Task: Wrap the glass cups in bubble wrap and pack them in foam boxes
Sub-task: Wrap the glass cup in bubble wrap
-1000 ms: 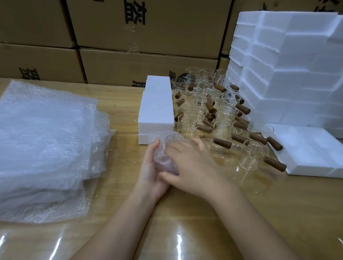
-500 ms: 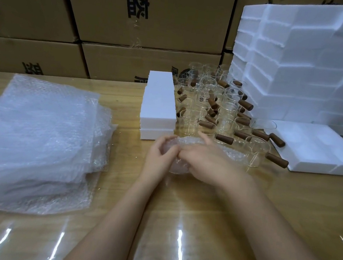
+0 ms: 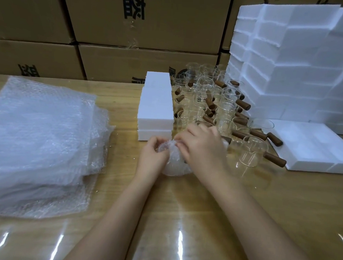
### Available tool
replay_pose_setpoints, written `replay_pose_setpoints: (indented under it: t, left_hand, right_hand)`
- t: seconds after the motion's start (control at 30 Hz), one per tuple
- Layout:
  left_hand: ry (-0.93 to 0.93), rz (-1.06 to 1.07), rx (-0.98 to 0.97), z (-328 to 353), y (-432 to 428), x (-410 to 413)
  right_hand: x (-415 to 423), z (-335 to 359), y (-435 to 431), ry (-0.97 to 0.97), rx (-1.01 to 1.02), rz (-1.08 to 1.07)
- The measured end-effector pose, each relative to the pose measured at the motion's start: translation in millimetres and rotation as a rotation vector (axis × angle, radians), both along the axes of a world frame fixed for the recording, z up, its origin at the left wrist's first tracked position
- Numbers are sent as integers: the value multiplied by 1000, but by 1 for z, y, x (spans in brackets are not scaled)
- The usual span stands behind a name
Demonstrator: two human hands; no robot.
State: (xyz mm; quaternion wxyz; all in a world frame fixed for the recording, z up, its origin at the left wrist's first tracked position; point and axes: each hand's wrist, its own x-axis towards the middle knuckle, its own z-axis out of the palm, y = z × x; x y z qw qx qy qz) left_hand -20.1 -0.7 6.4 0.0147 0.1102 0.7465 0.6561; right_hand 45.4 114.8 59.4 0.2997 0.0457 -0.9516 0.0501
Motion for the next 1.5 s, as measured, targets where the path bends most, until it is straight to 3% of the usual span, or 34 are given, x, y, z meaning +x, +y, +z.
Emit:
replay_pose_setpoints:
  t: [0.13, 0.27, 0.57, 0.7, 0.8, 0.87, 0.93, 1.0, 1.07, 1.2, 1.33, 1.4, 1.5]
  left_hand:
    - [16, 11, -2, 0, 0, 1]
    - [15, -21, 50, -3, -2, 2]
    - [-145, -72, 119, -2, -5, 4]
    - [-140, -74, 122, 0, -3, 5]
    - [-112, -59, 123, -2, -2, 4]
    - [-111, -60, 130, -2, -2, 4]
    - [-110, -62, 152, -2, -2, 4]
    - [-94, -62, 176, -3, -2, 5]
    - [-75, -59, 194, -4, -2, 5]
    - [-57, -56, 199, -6, -3, 6]
    - [-21, -37, 166, -6, -1, 5]
    - [-3, -9, 136, -8, -1, 3]
    - [32, 2, 107, -10, 0, 1]
  right_hand:
    - [-2, -17, -19, 39, -57, 18]
    - [-1, -12, -8, -207, 53, 29]
    - [0, -15, -11, -378, 292, 126]
    - [-1, -14, -6, -440, 97, 199]
    - [-1, 0, 9, -473, -373, 271]
    - [1, 11, 21, -310, -600, 225]
    - [1, 15, 32, -233, -497, 96]
    - [0, 11, 37, -397, -314, 16]
    - [-3, 3, 32, -545, -285, -45]
    - [-8, -7, 27, -500, -566, -120]
    - [-8, -7, 27, -398, -871, 62]
    - [-7, -5, 23, -306, -826, 119]
    - [-7, -6, 18, -233, -478, 201]
